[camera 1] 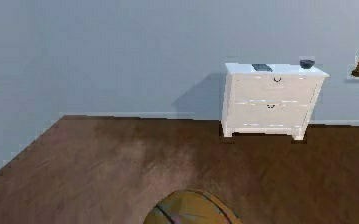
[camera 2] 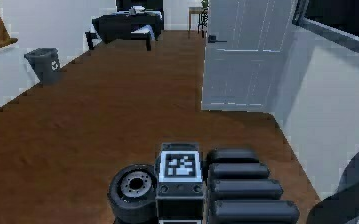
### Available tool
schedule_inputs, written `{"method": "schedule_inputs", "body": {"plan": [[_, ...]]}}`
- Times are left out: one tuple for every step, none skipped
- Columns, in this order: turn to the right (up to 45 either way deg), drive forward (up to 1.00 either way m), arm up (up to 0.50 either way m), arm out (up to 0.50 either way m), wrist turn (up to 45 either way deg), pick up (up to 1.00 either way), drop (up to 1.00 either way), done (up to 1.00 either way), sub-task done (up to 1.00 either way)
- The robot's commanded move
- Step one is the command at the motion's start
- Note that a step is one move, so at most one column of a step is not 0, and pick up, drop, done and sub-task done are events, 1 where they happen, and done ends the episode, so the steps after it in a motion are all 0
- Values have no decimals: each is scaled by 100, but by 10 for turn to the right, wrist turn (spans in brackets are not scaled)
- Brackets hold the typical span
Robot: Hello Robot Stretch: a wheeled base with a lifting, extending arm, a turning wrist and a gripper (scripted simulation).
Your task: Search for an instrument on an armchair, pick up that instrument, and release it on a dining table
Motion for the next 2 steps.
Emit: {"method": "schedule_inputs", "body": {"plan": [[0, 15, 0, 0, 0, 0, 0, 0, 0], [450, 0, 0, 0, 0, 0, 0, 0, 0]]}}
